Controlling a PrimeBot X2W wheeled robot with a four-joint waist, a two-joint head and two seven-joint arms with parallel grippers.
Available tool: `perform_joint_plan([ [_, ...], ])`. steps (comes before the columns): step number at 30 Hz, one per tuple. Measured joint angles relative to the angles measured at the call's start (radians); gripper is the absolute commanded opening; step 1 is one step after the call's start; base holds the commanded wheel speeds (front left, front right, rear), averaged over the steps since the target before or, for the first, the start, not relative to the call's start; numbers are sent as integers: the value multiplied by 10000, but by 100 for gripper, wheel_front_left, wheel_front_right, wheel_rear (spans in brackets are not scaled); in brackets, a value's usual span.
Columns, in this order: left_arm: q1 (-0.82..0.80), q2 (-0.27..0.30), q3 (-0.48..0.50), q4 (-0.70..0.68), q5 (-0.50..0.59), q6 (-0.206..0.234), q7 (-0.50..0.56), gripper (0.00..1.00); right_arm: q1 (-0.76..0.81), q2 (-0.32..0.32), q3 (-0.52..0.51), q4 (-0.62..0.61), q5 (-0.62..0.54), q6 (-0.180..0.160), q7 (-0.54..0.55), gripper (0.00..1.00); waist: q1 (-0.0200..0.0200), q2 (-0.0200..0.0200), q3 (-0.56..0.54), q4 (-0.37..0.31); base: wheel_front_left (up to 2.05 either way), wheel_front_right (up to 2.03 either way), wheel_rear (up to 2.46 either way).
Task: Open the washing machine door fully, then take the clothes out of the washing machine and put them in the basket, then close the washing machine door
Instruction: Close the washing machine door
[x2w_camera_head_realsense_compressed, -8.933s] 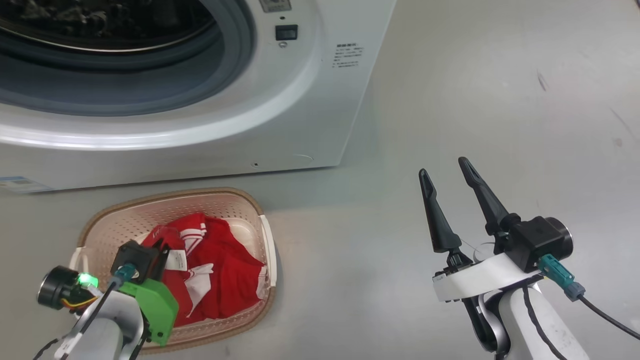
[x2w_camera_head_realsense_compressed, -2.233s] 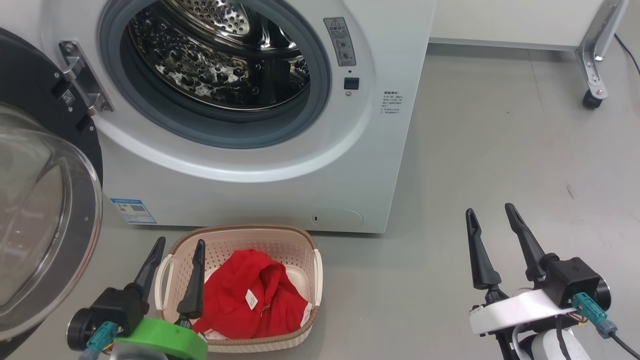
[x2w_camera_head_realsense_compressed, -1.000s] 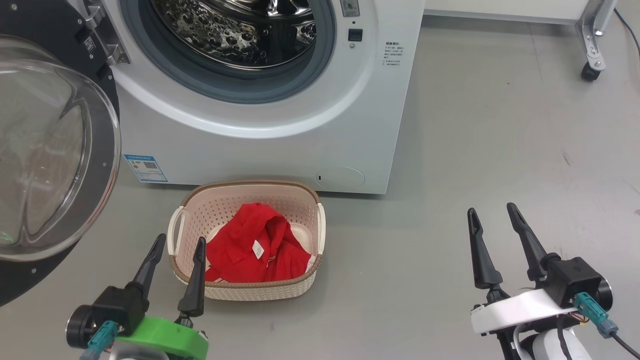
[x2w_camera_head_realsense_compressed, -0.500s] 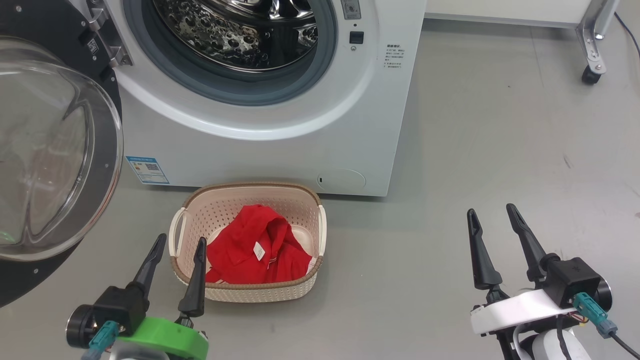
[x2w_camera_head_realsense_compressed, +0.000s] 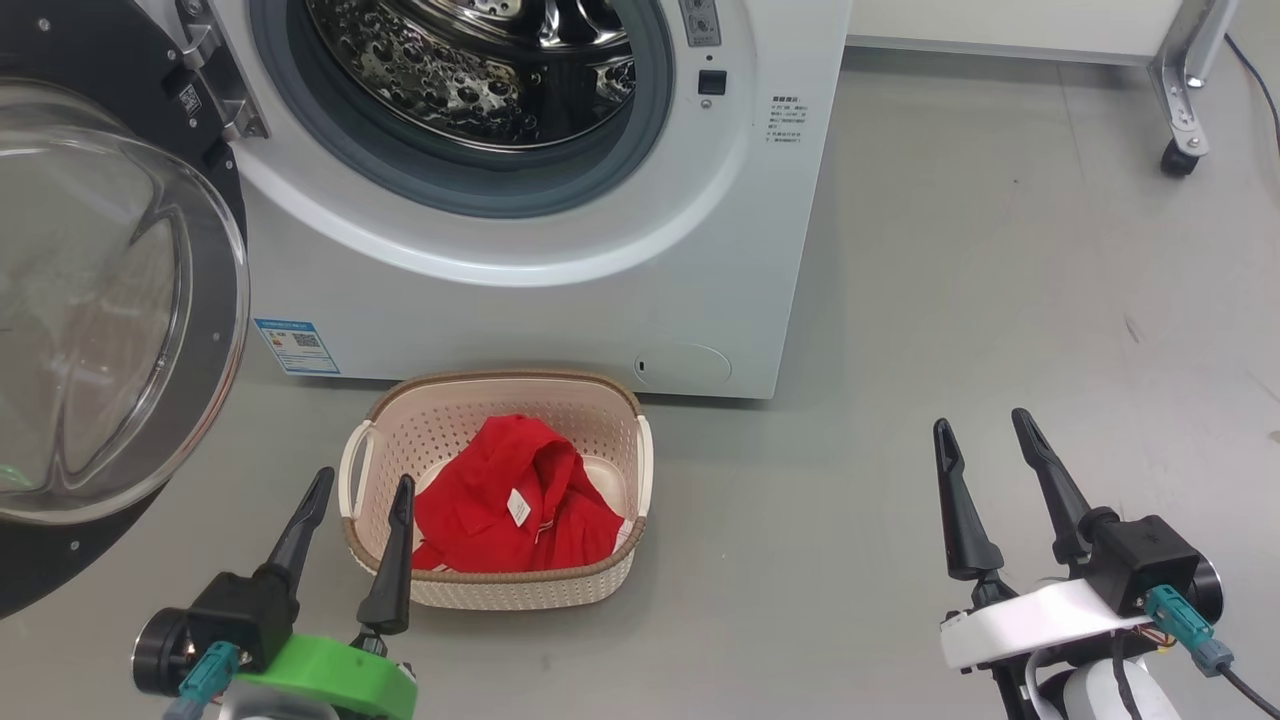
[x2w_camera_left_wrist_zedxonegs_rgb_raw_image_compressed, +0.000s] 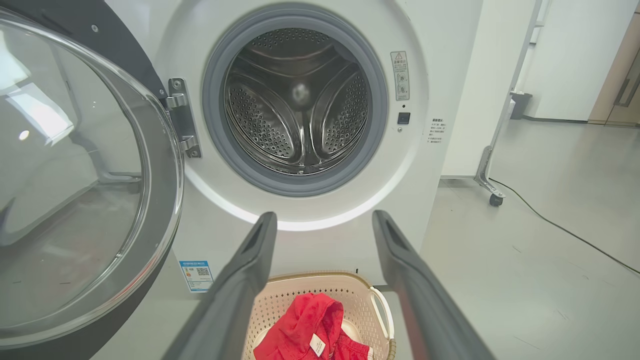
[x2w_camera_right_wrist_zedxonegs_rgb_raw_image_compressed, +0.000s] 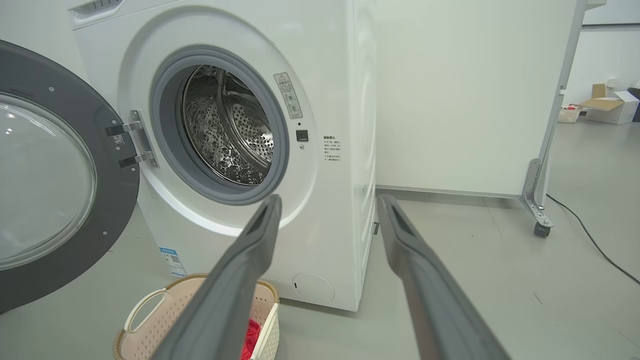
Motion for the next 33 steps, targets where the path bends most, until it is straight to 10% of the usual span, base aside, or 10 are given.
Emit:
perform_joint_plan([
  [33, 2, -10, -441, 138, 167, -2, 0, 100, 212, 19, 65, -2, 33, 92, 0, 100, 0, 0, -285, 2129, 0, 0, 0],
])
